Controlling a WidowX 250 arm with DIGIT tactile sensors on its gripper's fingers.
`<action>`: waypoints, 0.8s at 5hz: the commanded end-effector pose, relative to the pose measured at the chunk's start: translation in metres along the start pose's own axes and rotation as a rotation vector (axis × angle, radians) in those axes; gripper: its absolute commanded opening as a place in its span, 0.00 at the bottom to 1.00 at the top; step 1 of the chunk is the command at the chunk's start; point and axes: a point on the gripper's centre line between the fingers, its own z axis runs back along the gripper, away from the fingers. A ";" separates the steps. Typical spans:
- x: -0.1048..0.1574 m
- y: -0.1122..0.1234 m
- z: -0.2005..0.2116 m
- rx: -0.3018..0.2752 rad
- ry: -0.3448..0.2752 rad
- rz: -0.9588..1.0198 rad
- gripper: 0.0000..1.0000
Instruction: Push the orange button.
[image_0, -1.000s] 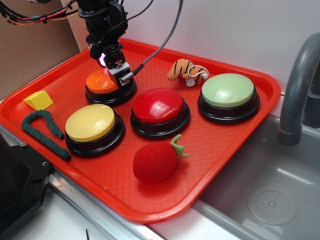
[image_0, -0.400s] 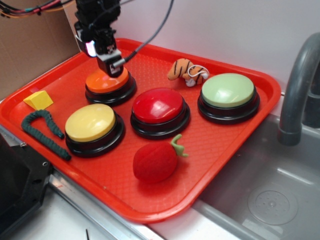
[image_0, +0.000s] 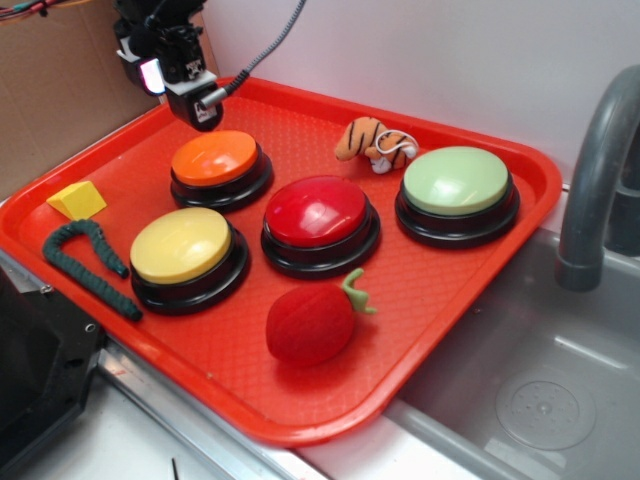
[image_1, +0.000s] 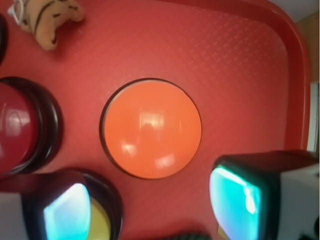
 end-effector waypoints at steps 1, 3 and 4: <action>0.009 -0.001 0.032 0.001 -0.085 0.003 1.00; 0.009 -0.007 0.039 0.017 -0.093 -0.013 1.00; 0.008 -0.009 0.040 0.010 -0.102 -0.023 1.00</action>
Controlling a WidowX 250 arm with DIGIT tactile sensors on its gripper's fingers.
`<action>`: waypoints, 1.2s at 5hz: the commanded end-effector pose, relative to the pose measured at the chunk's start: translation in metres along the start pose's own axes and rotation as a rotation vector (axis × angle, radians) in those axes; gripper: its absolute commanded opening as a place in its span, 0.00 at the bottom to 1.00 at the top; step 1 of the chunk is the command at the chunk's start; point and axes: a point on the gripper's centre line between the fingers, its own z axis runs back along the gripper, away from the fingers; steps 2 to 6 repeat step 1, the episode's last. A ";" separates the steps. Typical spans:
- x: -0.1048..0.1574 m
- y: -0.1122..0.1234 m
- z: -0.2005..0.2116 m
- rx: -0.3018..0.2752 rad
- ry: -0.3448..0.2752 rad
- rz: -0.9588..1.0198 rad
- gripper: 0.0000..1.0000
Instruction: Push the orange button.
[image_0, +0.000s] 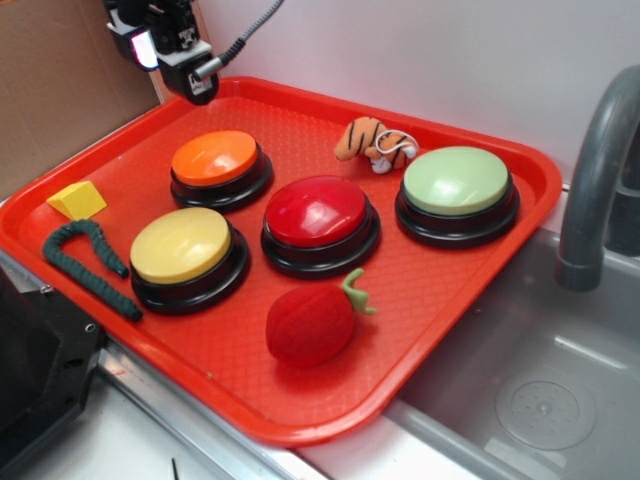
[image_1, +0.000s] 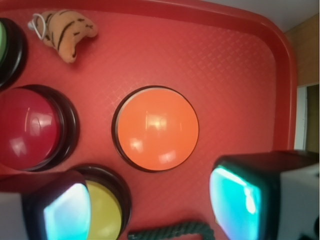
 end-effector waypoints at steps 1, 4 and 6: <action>0.007 -0.003 0.014 0.016 -0.075 -0.040 1.00; 0.007 -0.003 0.014 0.016 -0.075 -0.040 1.00; 0.007 -0.003 0.014 0.016 -0.075 -0.040 1.00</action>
